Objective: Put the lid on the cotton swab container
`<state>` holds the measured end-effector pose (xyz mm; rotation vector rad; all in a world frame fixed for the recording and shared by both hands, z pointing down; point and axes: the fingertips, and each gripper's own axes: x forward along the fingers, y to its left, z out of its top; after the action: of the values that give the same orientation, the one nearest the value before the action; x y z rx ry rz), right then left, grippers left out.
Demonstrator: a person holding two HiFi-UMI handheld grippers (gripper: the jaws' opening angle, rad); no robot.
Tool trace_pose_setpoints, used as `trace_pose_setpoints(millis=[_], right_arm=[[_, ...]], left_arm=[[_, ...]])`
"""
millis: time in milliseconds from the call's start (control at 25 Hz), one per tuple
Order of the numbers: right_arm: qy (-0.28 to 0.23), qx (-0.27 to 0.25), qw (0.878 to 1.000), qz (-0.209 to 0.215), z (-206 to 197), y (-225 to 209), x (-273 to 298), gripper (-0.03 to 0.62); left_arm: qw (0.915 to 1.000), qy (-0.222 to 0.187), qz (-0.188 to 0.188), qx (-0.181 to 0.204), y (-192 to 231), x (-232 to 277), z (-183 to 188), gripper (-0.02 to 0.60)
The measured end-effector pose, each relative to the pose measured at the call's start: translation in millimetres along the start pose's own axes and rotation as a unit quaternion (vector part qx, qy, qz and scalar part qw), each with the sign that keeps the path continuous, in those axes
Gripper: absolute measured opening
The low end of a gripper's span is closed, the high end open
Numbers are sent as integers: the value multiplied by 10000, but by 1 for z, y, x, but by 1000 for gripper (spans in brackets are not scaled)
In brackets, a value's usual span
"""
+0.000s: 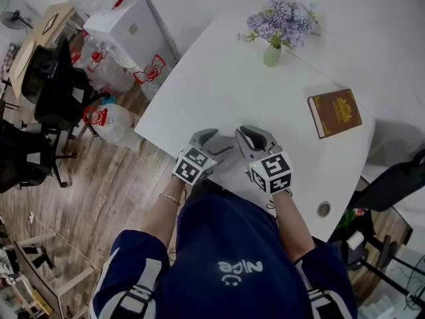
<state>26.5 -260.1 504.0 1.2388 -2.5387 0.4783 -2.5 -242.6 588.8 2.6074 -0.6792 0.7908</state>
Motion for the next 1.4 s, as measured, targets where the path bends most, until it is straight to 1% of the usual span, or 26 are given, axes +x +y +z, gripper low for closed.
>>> trace_pose_setpoints(millis=[80, 160, 280, 360, 600, 760, 880, 1040, 1080, 1160, 1200, 1280, 1360, 1400], right_arm=[[-290, 120, 9995, 56, 1, -1, -13, 60], [-399, 231, 9989, 41, -5, -7, -25, 60], [-421, 392, 9981, -210, -19, -15, -43, 60], [-431, 440, 9975, -346, -29, -15, -54, 60], [-366, 582, 9961, -549, -58, -15, -72, 60], [-395, 547, 9958, -618, -63, -15, -83, 60], [-431, 530, 9956, -640, -62, -16, -87, 60], [-344, 505, 9971, -461, -65, -6, -88, 60], [-337, 517, 9971, -445, -66, -4, -89, 60], [-344, 538, 9970, -445, -66, -2, -89, 60], [-345, 529, 9970, -444, -66, -2, -89, 60], [-326, 495, 9973, -423, -66, 0, -90, 60], [-311, 496, 9977, -355, -67, 2, -91, 58], [-315, 496, 9977, -324, -67, 3, -92, 58]], left_arm=[[9999, -66, 123, -73, -4, -9, -4, 313], [9993, -186, 239, -236, -9, -17, -7, 313], [9966, -459, 379, -570, -20, -29, -9, 313], [9942, -651, 457, -724, -29, -38, -7, 313], [9861, -1209, 673, -918, -49, -54, 7, 313], [9832, -1378, 805, -883, -49, -61, 9, 313], [9795, -1504, 876, -1017, -48, -67, 14, 313], [9756, -1562, 1065, -1120, -47, -74, 12, 304], [9751, -1577, 1079, -1129, -48, -76, 11, 286], [9741, -1645, 1057, -1137, -50, -79, 13, 230], [9732, -1691, 1052, -1150, -51, -80, 14, 193], [9712, -1718, 1115, -1217, -50, -81, 13, 93], [9711, -1578, 1261, -1271, -49, -80, 7, 34], [9717, -1505, 1307, -1268, -48, -79, 4, 29]])
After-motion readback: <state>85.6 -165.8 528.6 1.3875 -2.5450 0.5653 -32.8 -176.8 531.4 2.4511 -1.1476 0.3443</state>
